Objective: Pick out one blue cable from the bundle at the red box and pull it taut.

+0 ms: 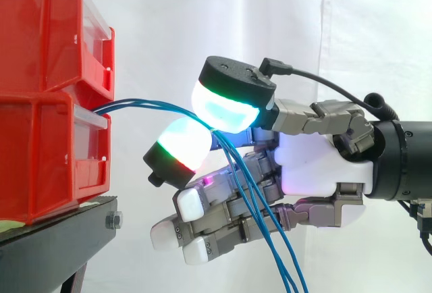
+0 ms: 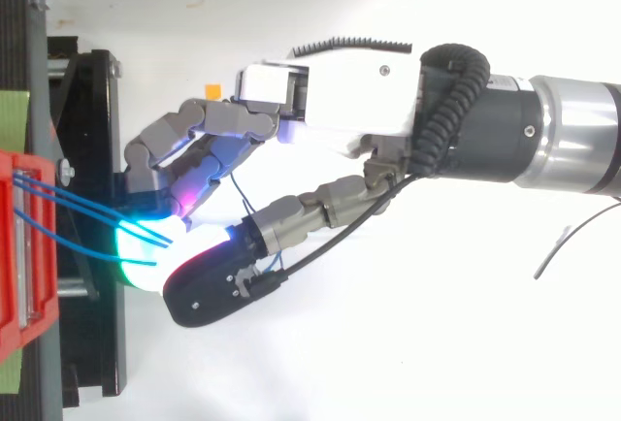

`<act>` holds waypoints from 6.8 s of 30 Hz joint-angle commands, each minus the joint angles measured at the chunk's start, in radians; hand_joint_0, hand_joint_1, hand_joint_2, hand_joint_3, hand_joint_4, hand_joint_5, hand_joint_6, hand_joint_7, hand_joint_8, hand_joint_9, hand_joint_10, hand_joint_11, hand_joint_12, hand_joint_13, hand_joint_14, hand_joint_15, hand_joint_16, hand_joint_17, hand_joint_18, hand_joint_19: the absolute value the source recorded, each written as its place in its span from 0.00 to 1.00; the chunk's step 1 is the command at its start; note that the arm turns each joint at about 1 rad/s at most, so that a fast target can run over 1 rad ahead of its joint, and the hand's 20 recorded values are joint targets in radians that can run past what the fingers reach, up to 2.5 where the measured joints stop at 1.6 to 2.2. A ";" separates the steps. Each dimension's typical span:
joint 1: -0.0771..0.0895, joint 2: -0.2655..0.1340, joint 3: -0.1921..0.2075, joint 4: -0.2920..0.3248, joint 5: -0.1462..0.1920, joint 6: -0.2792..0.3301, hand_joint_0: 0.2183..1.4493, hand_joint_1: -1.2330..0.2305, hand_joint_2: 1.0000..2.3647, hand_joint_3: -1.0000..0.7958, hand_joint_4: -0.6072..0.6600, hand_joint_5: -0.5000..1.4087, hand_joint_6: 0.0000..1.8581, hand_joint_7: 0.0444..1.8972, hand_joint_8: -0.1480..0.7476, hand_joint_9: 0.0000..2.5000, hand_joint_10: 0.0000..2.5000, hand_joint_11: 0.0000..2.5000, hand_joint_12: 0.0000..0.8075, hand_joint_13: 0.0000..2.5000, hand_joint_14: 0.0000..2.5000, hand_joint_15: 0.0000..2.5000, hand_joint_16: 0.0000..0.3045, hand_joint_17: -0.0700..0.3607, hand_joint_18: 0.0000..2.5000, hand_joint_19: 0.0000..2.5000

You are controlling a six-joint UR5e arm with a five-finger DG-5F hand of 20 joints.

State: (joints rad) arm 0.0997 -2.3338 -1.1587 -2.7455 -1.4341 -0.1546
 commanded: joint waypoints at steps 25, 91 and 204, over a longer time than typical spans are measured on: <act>0.006 0.004 0.001 -0.040 0.006 -0.005 0.32 0.46 0.00 0.31 0.58 0.17 0.45 0.56 0.48 0.35 0.01 0.23 0.39 0.26 0.00 0.10 0.16 0.42 0.21 0.19; 0.000 0.005 0.024 -0.069 0.011 0.020 0.42 0.20 0.00 0.28 0.56 0.16 0.47 0.61 0.46 0.34 0.01 0.26 0.39 0.27 0.00 0.11 0.15 0.40 0.23 0.16; -0.008 0.005 0.030 -0.109 0.007 0.032 0.30 0.59 0.00 0.28 0.55 0.17 0.45 0.63 0.47 0.41 0.01 0.26 0.40 0.29 0.01 0.12 0.15 0.40 0.23 0.21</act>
State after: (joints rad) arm 0.0927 -2.3287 -1.1297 -2.8556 -1.4266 -0.1229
